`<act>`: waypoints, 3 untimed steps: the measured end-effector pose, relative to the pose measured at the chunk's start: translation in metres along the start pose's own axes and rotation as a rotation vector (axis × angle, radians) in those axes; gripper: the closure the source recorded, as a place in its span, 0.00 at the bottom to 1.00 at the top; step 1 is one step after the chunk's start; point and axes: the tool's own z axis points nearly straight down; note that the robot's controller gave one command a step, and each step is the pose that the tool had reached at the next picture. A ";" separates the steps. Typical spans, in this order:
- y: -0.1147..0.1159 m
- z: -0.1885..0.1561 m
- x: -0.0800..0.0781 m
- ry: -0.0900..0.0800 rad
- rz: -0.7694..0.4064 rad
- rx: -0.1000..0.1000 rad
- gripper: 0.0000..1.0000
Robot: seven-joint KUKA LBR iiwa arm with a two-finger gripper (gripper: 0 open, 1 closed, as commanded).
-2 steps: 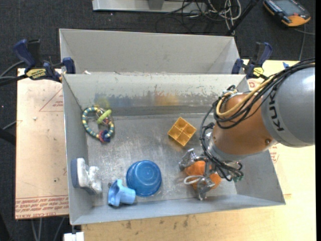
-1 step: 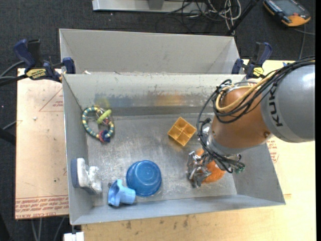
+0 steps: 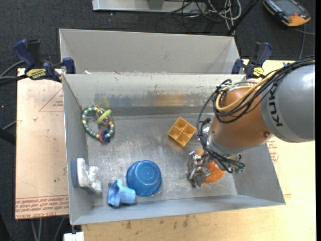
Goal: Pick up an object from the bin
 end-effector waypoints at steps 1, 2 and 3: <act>0.021 -0.078 0.004 0.005 -0.002 -0.002 1.00; 0.021 -0.078 0.004 0.006 -0.001 -0.003 1.00; 0.013 -0.143 0.004 0.005 -0.021 -0.002 1.00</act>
Offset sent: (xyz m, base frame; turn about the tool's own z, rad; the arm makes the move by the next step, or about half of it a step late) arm 0.0000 0.0000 0.0000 0.0000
